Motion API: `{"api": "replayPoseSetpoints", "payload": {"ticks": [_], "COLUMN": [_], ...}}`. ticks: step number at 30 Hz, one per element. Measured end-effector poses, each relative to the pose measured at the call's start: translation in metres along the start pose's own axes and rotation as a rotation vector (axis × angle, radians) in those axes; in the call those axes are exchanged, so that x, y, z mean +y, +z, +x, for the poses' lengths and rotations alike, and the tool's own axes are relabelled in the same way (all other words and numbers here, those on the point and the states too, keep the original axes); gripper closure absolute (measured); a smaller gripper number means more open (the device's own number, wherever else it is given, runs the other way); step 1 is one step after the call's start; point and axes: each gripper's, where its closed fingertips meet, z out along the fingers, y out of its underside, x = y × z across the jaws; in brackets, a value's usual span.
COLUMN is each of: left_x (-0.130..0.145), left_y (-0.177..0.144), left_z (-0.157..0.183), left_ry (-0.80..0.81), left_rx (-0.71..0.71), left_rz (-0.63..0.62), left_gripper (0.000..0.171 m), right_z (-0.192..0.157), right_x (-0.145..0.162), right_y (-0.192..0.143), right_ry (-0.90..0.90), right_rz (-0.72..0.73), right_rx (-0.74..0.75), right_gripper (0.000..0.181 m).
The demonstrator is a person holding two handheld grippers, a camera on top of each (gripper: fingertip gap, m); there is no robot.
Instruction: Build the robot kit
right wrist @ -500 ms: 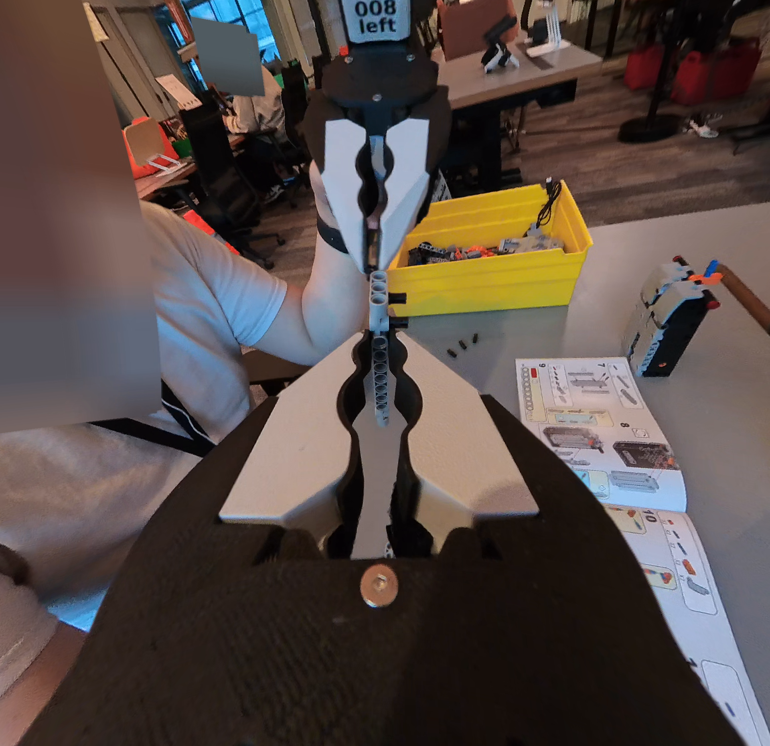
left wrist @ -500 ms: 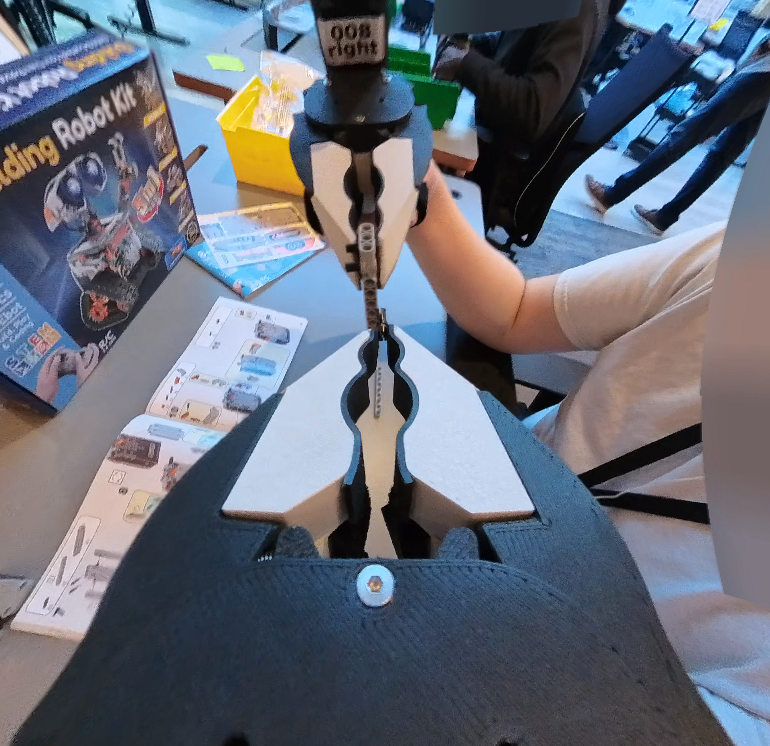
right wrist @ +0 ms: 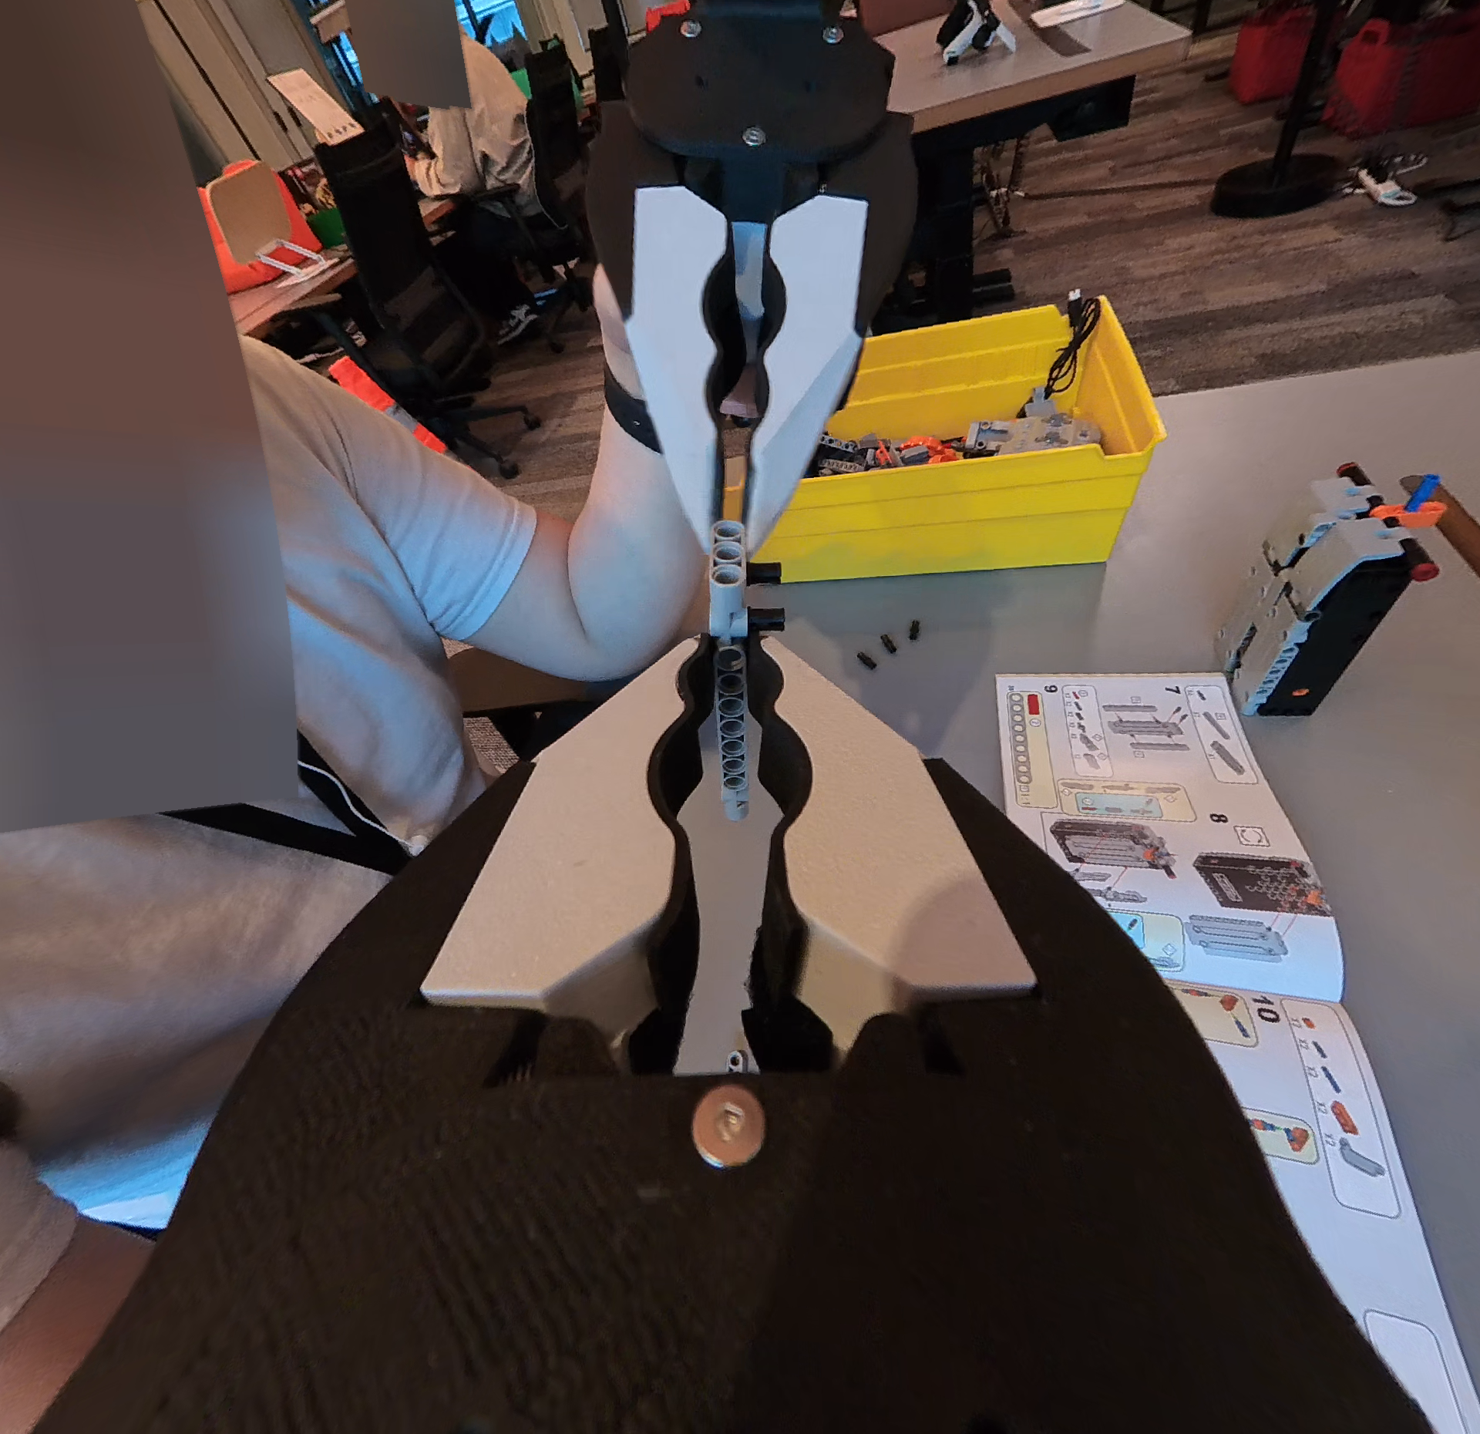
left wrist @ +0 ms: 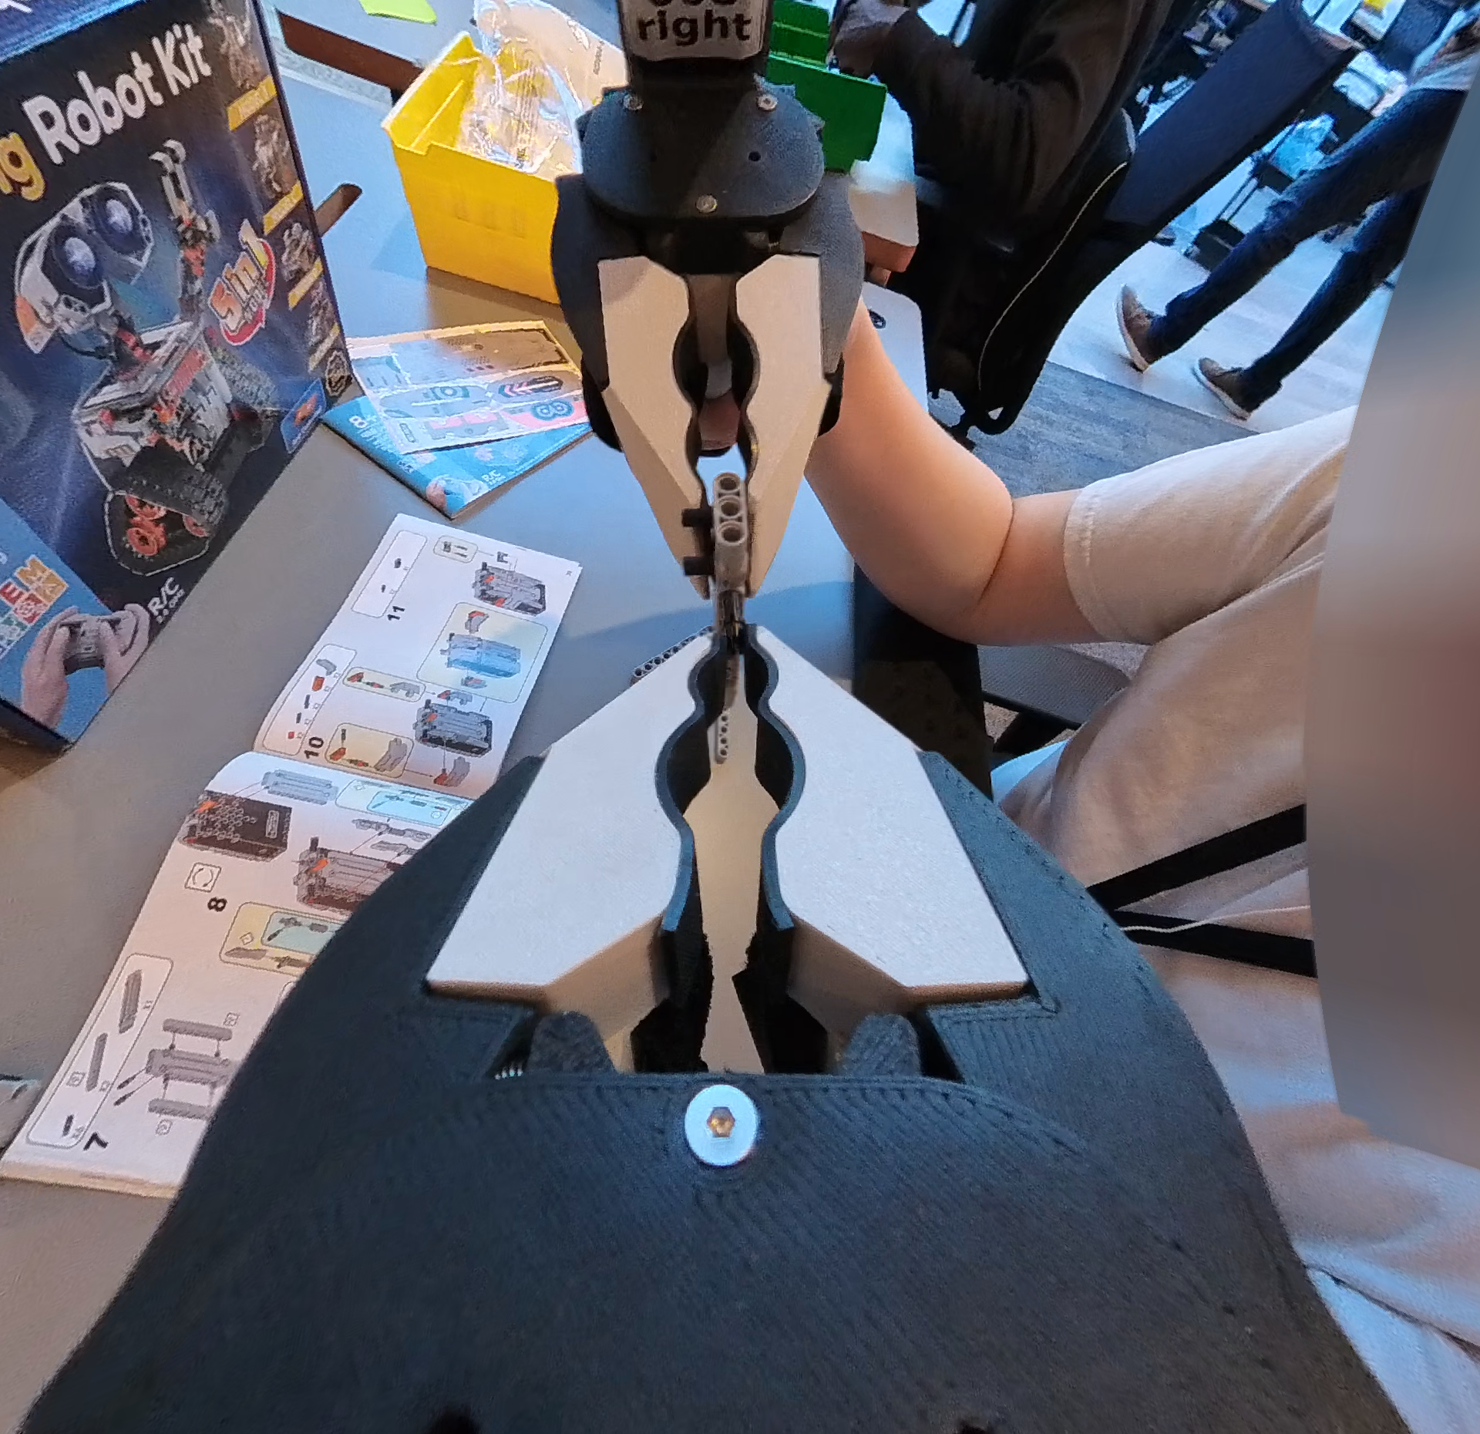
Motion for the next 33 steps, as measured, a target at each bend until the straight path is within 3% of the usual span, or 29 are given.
{"api": "replayPoseSetpoints", "payload": {"ticks": [8,13,19,23,25,33], "left_x": [0.005,0.016,0.015,0.012,0.016,0.015], "left_y": [0.006,0.010,0.013,0.031,0.032,-0.012], "left_z": [0.001,-0.004,-0.003,0.014,0.009,-0.049], "left_ry": [0.000,-0.005,-0.030,0.006,0.013,-0.101], "left_rx": [0.014,0.003,0.072,0.158,0.114,-0.164], "left_rz": [-0.033,-0.100,-0.078,-0.095,-0.120,-0.016], "left_gripper": [0.170,0.170,0.171,0.171,0.171,0.171], "right_z": [-0.001,0.006,0.006,0.014,0.021,0.071], "right_x": [0.003,0.016,0.006,0.029,0.036,0.065], "right_y": [0.001,0.006,0.007,0.017,0.016,-0.016], "right_ry": [-0.010,-0.036,-0.054,-0.057,-0.046,0.071], "right_rz": [-0.022,-0.107,-0.056,-0.190,-0.218,-0.291], "right_rx": [0.003,0.054,0.061,0.092,0.115,0.328], "right_gripper": [0.175,0.175,0.175,0.175,0.175,0.175]}}
